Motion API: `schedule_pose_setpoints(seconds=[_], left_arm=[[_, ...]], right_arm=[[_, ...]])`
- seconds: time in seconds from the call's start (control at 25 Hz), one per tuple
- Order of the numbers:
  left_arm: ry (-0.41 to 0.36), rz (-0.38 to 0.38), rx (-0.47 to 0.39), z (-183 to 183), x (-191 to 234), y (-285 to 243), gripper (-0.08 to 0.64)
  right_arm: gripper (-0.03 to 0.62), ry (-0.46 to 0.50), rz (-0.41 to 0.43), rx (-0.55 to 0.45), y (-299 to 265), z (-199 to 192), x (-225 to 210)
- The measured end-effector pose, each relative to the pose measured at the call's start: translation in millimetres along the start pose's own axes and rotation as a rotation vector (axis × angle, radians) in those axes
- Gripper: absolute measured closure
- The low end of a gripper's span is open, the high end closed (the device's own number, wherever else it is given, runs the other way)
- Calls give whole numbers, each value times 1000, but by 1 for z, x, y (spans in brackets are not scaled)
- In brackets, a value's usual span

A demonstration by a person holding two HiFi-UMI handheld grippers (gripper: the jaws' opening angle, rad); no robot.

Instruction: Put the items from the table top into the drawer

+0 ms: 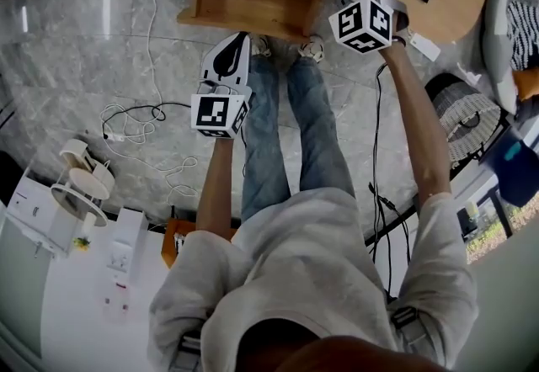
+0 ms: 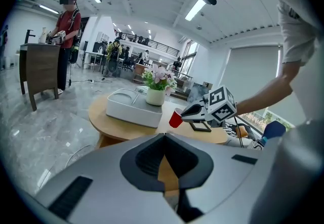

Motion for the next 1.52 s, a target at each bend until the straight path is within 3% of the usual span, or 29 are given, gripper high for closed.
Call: schedule_pose_setpoints(seconds=[0.32,0.68,0.84,1.16,1.52], left_arm=[[2,7,-8,2,5,3,543],[24,44,-2,-2,32,17,543],[40,65,8,-9,50,26,543],[77,93,14,-19,95,37,543],[123,137,21,-32,125,55,543]], right_arm=[[555,-442,64,-240,6,63,62],[555,-456,196,-211,-36,81,133],[555,-499,245,-201,-66,86,159],[555,-682,368,-194,-136,99,206],[554,-730,536,-148,-188,104,230]])
Point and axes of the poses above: the fingertips, and each gripper's own axes: y backward along the fingers, x to its left, z out of its top, the point moved 2 cm from there along y, backward along the fingers, and after that the axes turned 12 degrees about -x, right-handed, at the moved point
